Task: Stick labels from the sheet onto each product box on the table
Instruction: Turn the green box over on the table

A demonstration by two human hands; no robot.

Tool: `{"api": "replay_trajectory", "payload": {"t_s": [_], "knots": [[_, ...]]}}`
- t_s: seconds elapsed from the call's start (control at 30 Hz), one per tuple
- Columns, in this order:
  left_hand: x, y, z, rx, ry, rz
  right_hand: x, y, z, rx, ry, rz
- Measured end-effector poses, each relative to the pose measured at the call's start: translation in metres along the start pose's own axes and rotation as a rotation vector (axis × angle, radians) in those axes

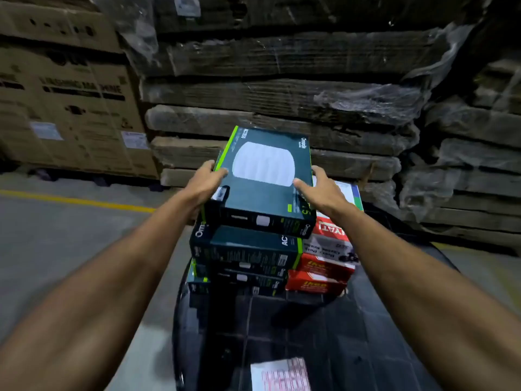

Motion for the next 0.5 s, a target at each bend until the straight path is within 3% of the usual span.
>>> {"api": "replay_trajectory", "payload": {"t_s": [0.23,0.5], "knots": [[0.002,-0.039,-0.01,0.224,0.167,-0.109,-0.026,-0.066,-0.023,0.076,-0.178,-0.134],[0.006,-0.045,-0.013,0.227,0.087,-0.206,0.007,-0.048,-0.027,0.059,-0.341,-0.135]]}}
Point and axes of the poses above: each hand's wrist, its own y-axis away from the middle knuckle, its own z-axis out of the back of the hand, x = y × z, the point moved 3 cm from there along -y, towards the middle knuckle, and after that the axes turned 14 degrees about -y, right-handed, at the moved point
